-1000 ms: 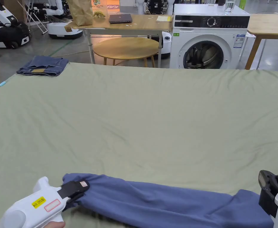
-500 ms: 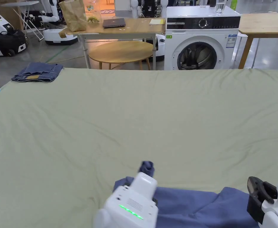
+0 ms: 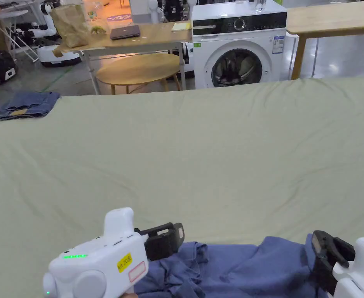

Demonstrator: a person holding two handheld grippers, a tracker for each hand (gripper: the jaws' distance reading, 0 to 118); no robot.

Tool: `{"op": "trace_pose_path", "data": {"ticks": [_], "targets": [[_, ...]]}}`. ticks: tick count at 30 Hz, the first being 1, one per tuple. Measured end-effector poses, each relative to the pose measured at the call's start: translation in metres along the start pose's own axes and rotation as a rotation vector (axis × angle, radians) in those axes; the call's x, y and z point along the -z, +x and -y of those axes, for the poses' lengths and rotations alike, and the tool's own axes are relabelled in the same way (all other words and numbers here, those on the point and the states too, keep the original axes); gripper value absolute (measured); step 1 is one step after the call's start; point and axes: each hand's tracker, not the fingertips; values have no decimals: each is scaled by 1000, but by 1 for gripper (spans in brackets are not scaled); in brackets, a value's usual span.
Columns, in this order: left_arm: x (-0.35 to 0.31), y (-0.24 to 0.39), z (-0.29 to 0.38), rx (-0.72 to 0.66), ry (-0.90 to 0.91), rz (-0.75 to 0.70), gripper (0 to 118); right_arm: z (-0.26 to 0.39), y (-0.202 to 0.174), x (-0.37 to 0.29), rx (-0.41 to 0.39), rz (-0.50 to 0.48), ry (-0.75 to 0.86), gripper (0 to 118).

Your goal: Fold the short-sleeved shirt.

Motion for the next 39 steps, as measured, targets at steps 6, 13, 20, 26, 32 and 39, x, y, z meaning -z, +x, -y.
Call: {"op": "trace_pose_path", "data": {"ticks": [6, 13, 20, 26, 32, 39], "targets": [[32, -18, 26, -70, -124, -71, 6, 3, 6, 7, 22, -14, -17, 0], [71, 20, 78, -32, -320, 85, 4, 2, 11, 7, 22, -4, -24, 0], [59, 29, 76, -9, -256, 88, 3, -2, 9, 0, -2, 10, -22, 0], [-5, -1, 36, 2, -54, 91, 3, -1, -9, 5, -23, 0, -38, 0], [-31, -73, 39, -160, -9, 83, 117, -2, -41, 10, -60, -59, -43, 0], [1, -162, 77, -674, -100, 235, 117, 2, -60, 11, -100, -87, -69, 0]]}}
